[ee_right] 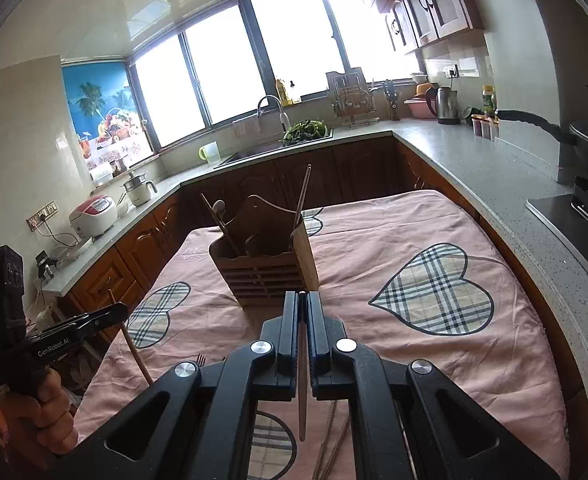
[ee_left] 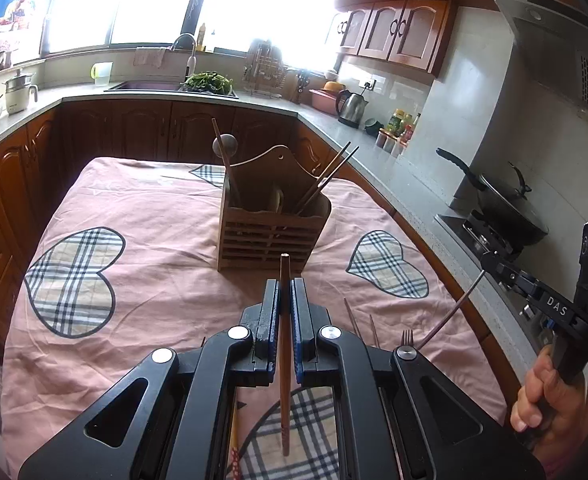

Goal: Organize utensils
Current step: 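Lift the wooden chopstick with the left tool while the right tool carries the metal chopsticks to the holder, then lower the wooden chopstick into the holder and open the left tool while the right tool releases its metal chopsticks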

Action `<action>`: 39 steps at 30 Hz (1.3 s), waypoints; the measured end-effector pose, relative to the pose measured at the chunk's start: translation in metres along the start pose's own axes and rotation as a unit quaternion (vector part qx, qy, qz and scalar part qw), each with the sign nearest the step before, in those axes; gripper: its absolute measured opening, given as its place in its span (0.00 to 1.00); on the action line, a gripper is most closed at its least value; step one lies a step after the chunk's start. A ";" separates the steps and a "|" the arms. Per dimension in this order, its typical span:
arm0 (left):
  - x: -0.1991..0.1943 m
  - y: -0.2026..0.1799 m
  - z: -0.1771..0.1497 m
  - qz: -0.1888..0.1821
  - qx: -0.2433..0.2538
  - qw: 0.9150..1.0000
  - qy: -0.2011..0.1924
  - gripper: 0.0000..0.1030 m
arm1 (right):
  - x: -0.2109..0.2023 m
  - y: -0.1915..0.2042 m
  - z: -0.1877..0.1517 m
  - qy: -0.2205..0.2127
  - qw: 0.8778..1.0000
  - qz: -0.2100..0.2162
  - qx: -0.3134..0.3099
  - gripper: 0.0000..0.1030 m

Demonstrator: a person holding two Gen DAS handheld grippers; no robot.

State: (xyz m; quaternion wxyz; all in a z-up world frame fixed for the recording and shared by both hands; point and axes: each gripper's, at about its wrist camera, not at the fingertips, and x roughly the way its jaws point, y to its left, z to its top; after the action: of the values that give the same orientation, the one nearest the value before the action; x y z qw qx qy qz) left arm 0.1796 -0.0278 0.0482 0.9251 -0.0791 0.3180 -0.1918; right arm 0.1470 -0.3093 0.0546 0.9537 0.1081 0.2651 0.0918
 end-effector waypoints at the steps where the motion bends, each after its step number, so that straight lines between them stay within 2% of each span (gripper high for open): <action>1: -0.001 0.001 0.002 0.000 -0.001 1.000 -0.003 0.05 | 0.000 0.001 0.001 -0.002 1.000 0.001 -0.001 0.04; 10: -0.004 0.007 0.013 0.001 -0.012 1.000 -0.027 0.05 | 0.002 0.007 0.012 -0.016 1.000 0.009 -0.003 0.04; 23: 0.000 0.026 0.041 0.004 -0.045 0.995 -0.087 0.05 | 0.018 0.007 0.039 -0.045 0.999 0.020 0.003 0.04; 30: 0.007 0.034 0.074 0.014 -0.054 0.990 -0.130 0.05 | 0.037 0.008 0.065 -0.069 0.997 0.025 0.008 0.04; 35: 0.012 0.040 0.105 0.025 -0.064 0.982 -0.173 0.05 | 0.046 0.010 0.091 -0.107 0.994 0.024 0.011 0.04; 39: 0.022 0.044 0.129 0.038 -0.073 0.978 -0.191 0.05 | 0.058 0.010 0.111 -0.131 0.991 0.024 0.015 0.04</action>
State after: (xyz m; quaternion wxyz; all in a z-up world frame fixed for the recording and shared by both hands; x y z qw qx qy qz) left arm 0.2886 0.0073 0.1256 0.9672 -0.1695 0.1511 -0.1136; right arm 0.2533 -0.3036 0.1215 0.9761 0.1395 0.1364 0.0960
